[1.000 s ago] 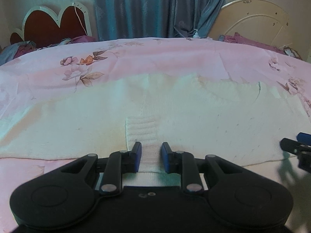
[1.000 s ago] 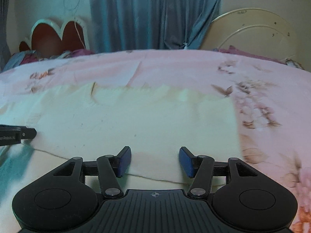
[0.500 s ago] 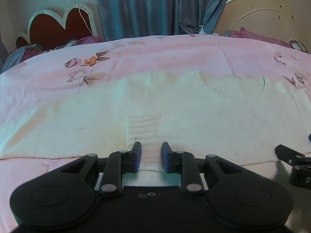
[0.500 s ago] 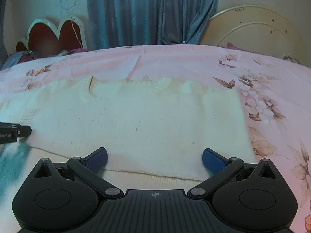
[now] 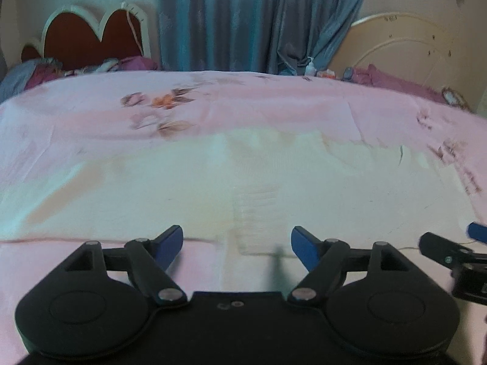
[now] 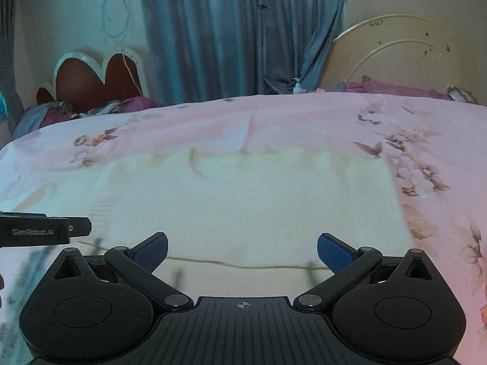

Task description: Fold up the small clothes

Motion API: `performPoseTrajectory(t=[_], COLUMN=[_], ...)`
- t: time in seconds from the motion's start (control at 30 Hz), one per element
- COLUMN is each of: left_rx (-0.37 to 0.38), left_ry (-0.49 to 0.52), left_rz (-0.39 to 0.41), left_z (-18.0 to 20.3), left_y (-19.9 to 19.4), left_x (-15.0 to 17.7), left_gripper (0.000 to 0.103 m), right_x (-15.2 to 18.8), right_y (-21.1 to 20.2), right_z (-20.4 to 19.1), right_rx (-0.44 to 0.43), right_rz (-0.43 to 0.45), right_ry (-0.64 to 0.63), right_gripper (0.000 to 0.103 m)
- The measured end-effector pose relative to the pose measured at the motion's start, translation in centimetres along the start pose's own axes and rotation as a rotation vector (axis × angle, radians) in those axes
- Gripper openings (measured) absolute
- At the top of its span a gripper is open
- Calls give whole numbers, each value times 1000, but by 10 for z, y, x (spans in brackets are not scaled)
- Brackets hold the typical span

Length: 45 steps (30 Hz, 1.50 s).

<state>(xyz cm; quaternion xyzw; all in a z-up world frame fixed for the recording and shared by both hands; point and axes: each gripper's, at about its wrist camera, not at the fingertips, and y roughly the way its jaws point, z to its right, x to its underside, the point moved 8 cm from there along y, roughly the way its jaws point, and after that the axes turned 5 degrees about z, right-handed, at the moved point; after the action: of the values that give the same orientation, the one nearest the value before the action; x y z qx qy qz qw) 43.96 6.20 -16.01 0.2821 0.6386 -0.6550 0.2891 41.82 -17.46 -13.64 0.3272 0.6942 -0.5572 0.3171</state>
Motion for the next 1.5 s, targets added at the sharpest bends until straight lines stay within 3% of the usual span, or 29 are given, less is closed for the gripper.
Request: performPoseTrajectory(t=[0.2,0.4,0.5,0.6,0.7,0.77,0.87,0.93,0.97,1.07,1.13,1.17,1.23,1.33,1.5], left_rx=[-34,-144,-176,-159,-126,-120,-120,-123,-125,-130,-112,-99,-65,-2,148], left_ry=[-186,-441,-556,-642,-685,-706,-731,-741,-752,-717,-688,-679,-641,-564,-405], left_rz=[-11,-27,-32,-18,13,37,67,72,81,117,150,166,204,255,298], left_z=[-110,-242,-285,-310,-319,-326,-333,-336,-337,-330,-323,-319,-310,-280,-191], left_y=[-24,-33,-32,-26,-15,-7,2,12,14,10,4,0,-11,-24,-40], left_x=[12,35,46,51,47,42,39,38,38,33,25,19,4,-26,-73], left_gripper=[79,65,64,59,55,47,28,8,6,3,3,3,3,3,3], right_x=[-2,0,0,2,2,1,-1,-4,-5,-6,-1,5,21,18,8], right_y=[1,20,27,35,43,47,51,55,57,63,71,77,90,86,64], right_z=[-56,-98,-115,-128,-132,-131,-127,-121,-119,-109,-103,-100,-94,-93,-75], right_rx=[-37,-34,-36,-35,-28,-10,18,44,58,107,129,147,162,145,74], right_rz=[21,1,-1,-6,-9,-9,-4,5,9,15,-11,-40,-106,-92,-55], right_ry=[15,8,-1,-21,-14,-7,-9,-9,-11,-14,-15,-15,-33,-55,67], right_gripper=[103,103,103,103,103,103,103,103,103,99,81,79,80,80,80])
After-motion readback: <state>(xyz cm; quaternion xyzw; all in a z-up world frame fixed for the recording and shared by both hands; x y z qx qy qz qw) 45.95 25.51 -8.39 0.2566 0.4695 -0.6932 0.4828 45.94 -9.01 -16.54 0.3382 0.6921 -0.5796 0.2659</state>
